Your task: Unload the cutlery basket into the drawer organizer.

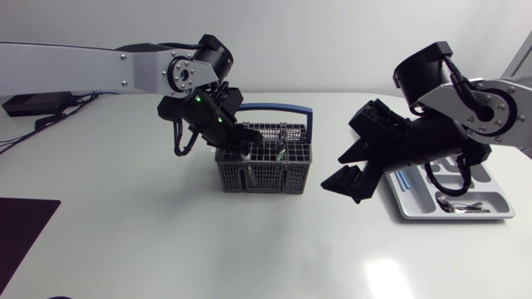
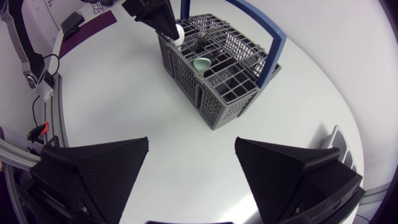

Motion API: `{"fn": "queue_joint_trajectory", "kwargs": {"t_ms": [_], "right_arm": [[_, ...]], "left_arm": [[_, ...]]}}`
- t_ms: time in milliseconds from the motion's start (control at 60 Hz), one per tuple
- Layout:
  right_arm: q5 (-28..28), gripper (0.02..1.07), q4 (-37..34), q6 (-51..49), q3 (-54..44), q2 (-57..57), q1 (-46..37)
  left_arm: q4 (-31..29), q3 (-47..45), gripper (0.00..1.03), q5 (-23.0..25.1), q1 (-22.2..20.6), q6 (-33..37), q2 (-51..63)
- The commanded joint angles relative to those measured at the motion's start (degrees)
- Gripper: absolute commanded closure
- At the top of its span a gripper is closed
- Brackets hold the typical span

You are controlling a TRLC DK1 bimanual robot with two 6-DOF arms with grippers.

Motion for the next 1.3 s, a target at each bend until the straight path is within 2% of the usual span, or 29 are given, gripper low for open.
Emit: {"fn": "queue_joint_trajectory", "kwargs": {"t_ms": [0, 200, 1283], "right_arm": [[0.27, 0.07, 0.66, 1.24, -1.69, -0.36, 0.46], [1.68, 0.07, 1.27, 1.24, -2.57, -0.71, 1.16], [3.00, 0.07, 0.92, 1.33, -4.86, -4.32, 3.18]], "left_arm": [[-0.24, 1.19, 0.85, 0.16, -0.20, -0.84, 1.30], [-0.24, 0.93, 0.92, 0.51, -0.11, -0.93, 0.68], [-1.12, -2.41, 0.94, 2.97, -0.73, -4.18, -12.59]]}}
